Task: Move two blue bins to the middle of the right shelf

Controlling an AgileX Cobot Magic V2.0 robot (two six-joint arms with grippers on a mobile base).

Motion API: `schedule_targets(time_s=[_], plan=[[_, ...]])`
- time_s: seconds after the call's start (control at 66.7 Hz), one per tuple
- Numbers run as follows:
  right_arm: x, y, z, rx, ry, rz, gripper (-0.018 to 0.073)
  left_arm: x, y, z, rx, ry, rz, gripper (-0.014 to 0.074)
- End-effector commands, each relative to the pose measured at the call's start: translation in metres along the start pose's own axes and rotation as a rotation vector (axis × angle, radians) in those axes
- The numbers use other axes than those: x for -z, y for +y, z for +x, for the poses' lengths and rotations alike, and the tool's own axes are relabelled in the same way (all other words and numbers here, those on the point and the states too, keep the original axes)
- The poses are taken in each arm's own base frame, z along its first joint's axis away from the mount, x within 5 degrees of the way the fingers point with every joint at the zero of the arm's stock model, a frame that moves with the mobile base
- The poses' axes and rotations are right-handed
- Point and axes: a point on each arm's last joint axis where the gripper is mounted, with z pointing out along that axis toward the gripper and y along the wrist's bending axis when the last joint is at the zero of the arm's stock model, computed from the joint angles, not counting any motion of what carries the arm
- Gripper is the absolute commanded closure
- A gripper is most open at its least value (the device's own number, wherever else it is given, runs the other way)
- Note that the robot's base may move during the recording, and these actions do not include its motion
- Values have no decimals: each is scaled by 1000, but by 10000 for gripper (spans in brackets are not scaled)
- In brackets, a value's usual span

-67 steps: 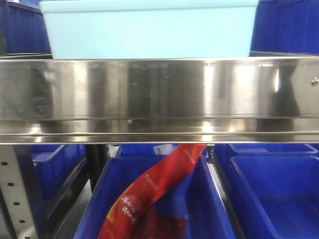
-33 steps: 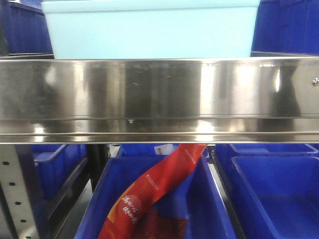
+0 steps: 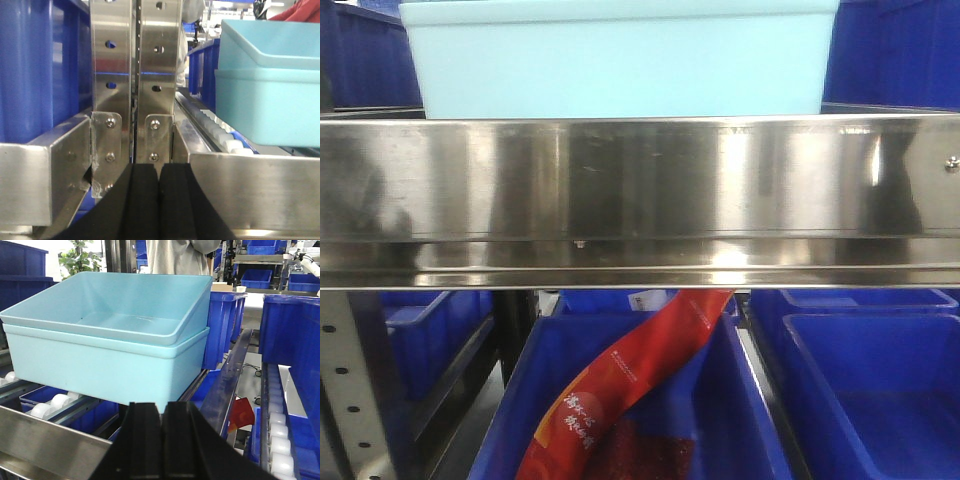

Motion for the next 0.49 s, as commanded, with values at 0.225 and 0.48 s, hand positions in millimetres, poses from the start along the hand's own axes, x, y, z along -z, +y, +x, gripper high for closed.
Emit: schedule_targets(time_s=[0.225, 0.48], plan=[[1, 0, -2, 4, -27, -2, 721, 0, 0, -3, 2, -36, -4, 707], [1, 0, -2, 4, -27, -2, 721, 0, 0, -3, 2, -36, -4, 707]])
